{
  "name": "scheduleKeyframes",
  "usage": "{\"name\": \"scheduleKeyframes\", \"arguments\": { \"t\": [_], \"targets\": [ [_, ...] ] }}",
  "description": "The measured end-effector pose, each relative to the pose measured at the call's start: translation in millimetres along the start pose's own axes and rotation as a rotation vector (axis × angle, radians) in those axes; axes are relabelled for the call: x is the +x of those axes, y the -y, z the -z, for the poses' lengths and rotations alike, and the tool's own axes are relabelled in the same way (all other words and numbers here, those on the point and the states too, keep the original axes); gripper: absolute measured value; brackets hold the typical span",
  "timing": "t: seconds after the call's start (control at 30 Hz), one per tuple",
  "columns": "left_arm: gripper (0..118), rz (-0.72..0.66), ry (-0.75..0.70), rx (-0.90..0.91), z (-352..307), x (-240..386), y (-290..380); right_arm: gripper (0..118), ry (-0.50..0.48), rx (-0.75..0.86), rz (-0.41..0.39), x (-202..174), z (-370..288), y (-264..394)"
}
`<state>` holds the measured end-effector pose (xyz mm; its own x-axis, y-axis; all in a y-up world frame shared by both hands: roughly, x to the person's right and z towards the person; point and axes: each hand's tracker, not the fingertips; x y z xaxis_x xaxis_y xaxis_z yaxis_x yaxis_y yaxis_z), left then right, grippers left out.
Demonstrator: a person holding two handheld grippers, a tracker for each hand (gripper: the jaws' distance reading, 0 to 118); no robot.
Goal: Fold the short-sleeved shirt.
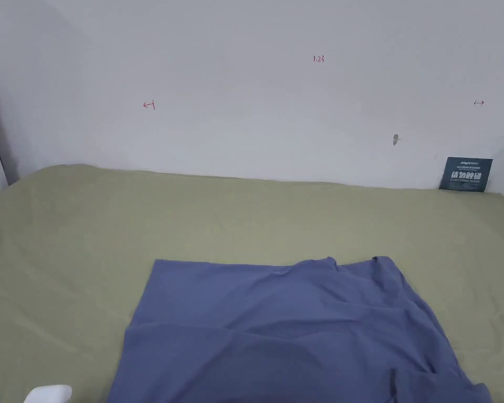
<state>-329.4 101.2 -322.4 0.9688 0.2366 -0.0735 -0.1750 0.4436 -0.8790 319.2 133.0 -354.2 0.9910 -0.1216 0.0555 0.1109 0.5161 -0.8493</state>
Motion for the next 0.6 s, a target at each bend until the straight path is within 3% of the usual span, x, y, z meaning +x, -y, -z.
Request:
{"name": "scheduleKeyframes", "arguments": {
  "t": [0.17, 0.2, 0.23, 0.27, 0.3, 0.33, 0.37, 0.43, 0.53, 0.6],
  "targets": [
    [3, -0.001, 0.008, -0.007, -2, -1, 10, 3, 0.007, -0.006, -0.025, 1, -1, 12],
    [5, -0.005, 0.009, -0.003, -1, -1, 11, 3, 0.005, -0.005, -0.019, 1, 1, 13],
    [20, -0.008, 0.014, 0.010, -1, 0, 13, 5, -0.017, -0.003, 0.006, 4, 4, 14],
    [64, -0.016, 0.002, 0.022, -2, 1, 13, 25, -0.037, -0.004, 0.033, 6, 5, 15],
    [97, -0.034, -0.043, 0.042, -6, 3, 15, 60, -0.029, 0.009, 0.072, 6, 1, 16],
    [113, -0.041, -0.069, 0.056, -13, 7, 19, 98, 0.006, 0.049, 0.069, 4, -6, 19],
    [113, -0.047, -0.070, 0.090, -21, 10, 23, 117, 0.021, 0.081, 0.053, 3, -11, 22],
    [113, -0.050, 0.006, 0.207, -44, 18, 30, 113, 0.031, 0.232, 0.013, -3, -34, 26],
    [113, -0.023, 0.031, 0.284, -59, 28, 38, 113, 0.060, 0.189, -0.008, -15, -41, 28],
    [110, -0.012, 0.009, 0.279, -60, 33, 41, 107, 0.095, 0.181, 0.003, -23, -43, 29]
  ]
}}
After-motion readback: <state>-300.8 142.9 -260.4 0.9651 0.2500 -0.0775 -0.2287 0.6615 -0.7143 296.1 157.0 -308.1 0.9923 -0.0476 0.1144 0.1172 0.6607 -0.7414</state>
